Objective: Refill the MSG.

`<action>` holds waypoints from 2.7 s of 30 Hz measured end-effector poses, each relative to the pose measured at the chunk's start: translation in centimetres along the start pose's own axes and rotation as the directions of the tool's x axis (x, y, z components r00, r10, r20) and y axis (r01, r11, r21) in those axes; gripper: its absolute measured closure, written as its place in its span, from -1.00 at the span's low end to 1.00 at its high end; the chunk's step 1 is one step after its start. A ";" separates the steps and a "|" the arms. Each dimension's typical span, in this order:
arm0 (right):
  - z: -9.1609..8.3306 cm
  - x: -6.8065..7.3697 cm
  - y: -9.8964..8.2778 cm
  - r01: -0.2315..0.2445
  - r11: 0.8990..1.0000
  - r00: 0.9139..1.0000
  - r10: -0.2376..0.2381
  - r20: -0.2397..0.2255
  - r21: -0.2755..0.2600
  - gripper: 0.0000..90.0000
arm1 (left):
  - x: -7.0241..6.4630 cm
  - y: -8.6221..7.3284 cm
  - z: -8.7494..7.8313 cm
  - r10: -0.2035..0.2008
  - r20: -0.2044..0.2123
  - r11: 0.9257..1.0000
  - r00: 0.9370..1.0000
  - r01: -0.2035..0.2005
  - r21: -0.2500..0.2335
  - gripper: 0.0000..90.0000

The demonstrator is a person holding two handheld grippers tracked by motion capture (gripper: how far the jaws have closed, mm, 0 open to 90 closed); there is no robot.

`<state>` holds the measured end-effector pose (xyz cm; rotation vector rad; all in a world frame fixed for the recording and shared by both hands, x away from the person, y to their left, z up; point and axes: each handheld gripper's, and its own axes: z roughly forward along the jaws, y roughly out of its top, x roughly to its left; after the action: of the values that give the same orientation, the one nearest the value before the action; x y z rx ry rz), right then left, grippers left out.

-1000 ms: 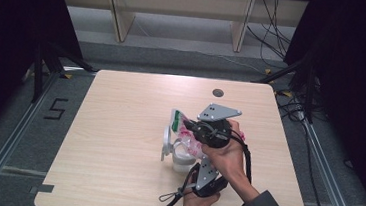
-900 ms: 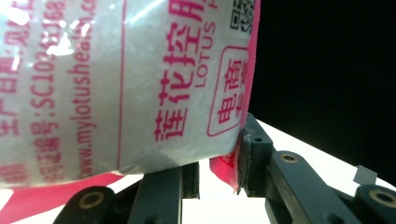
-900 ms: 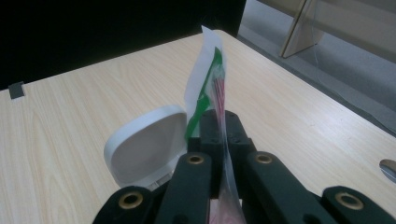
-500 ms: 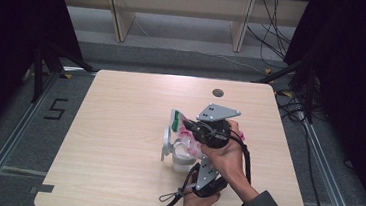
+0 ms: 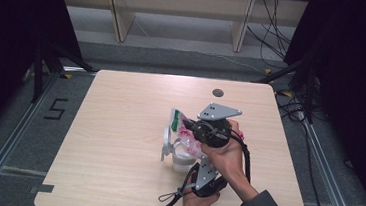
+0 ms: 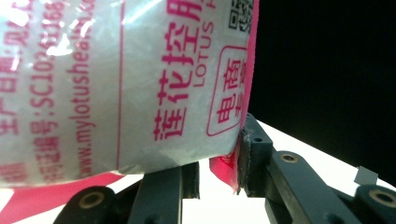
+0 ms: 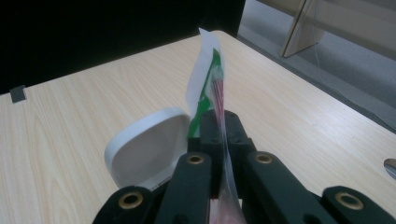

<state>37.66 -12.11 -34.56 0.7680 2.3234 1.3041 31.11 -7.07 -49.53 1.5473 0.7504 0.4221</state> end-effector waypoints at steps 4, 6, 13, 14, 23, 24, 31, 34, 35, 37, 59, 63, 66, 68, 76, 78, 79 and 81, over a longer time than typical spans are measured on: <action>0.1 -0.1 0.1 0.021 1.000 1.000 -0.021 -0.002 0.001 1.00 | 0.0 0.0 0.0 0.001 0.000 1.000 1.000 -0.001 -0.004 0.61; 0.0 -0.1 0.1 -0.002 1.000 1.000 0.002 -0.011 -0.013 1.00 | 0.2 0.1 -0.1 0.003 0.002 1.000 1.000 -0.003 0.001 0.62; 0.2 0.0 0.1 -0.001 1.000 1.000 0.001 0.000 -0.004 1.00 | 0.2 0.0 -0.1 -0.001 0.001 1.000 1.000 0.001 -0.001 0.62; 0.4 0.0 0.1 0.022 1.000 1.000 -0.022 0.001 0.000 1.00 | 0.2 0.0 -0.1 -0.001 0.001 1.000 1.000 0.001 -0.001 0.62; 0.5 -0.1 0.0 0.017 1.000 1.000 -0.017 -0.001 -0.004 1.00 | 0.2 0.0 -0.1 0.001 -0.003 1.000 1.000 -0.001 -0.001 0.62; 0.5 -0.1 0.0 0.009 1.000 1.000 -0.009 0.002 -0.014 1.00 | 0.2 0.0 -0.1 0.001 -0.003 1.000 1.000 -0.001 -0.001 0.62; 0.5 -0.1 -0.1 -0.003 1.000 1.000 0.003 -0.002 0.001 1.00 | 0.2 0.0 -0.1 0.003 0.002 1.000 1.000 -0.003 0.001 0.62; 0.6 0.0 -0.2 0.000 1.000 1.000 0.000 -0.001 0.008 1.00 | 0.1 0.0 0.0 0.002 -0.001 1.000 1.000 -0.002 -0.001 0.62; 0.6 -0.1 -0.2 0.009 1.000 1.000 -0.009 -0.009 -0.002 1.00 | 0.1 0.0 -0.1 0.002 -0.003 1.000 1.000 -0.002 -0.002 0.61; 0.5 -0.1 -0.2 -0.008 1.000 1.000 0.008 -0.005 -0.004 1.00 | 0.1 0.0 -0.1 0.005 0.000 1.000 1.000 -0.005 0.004 0.62; 0.5 0.0 -0.2 0.009 1.000 1.000 -0.009 -0.015 -0.007 1.00 | 0.1 0.1 -0.2 0.024 0.002 1.000 1.000 -0.024 0.013 0.62; 0.5 0.2 -0.2 -0.008 1.000 1.000 0.008 0.003 -0.011 1.00 | 0.1 0.1 -0.2 0.029 -0.004 1.000 1.000 -0.029 0.009 0.62; 0.4 0.0 -0.1 0.011 1.000 1.000 -0.012 -0.009 -0.008 1.00 | 0.2 0.1 -0.2 0.029 -0.002 1.000 1.000 -0.029 0.010 0.62; 0.6 0.2 -0.1 0.009 1.000 1.000 -0.009 -0.008 0.012 1.00 | 0.1 0.1 -0.1 0.023 -0.003 1.000 1.000 -0.023 0.008 0.62; 0.6 0.4 -0.2 0.004 1.000 1.000 -0.004 0.002 0.001 1.00 | 0.1 0.0 -0.1 0.026 -0.004 1.000 1.000 -0.026 0.005 0.62; 0.6 0.0 -0.2 0.027 1.000 1.000 -0.027 0.009 -0.014 1.00 | 0.2 0.1 -0.2 0.025 -0.001 1.000 1.000 -0.025 0.013 0.62; 0.6 0.1 -0.2 0.011 1.000 1.000 -0.011 -0.007 0.005 1.00 | 0.2 0.1 -0.2 0.025 -0.001 1.000 1.000 -0.025 0.013 0.62; 0.7 0.2 -0.2 0.018 1.000 1.000 -0.018 -0.003 -0.001 1.00 | 0.0 0.2 -0.2 0.032 0.001 0.999 0.999 -0.032 0.010 0.61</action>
<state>37.81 -11.58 -35.11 0.7440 2.3259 1.2998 30.99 -6.90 -49.25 1.5703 0.7290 0.4421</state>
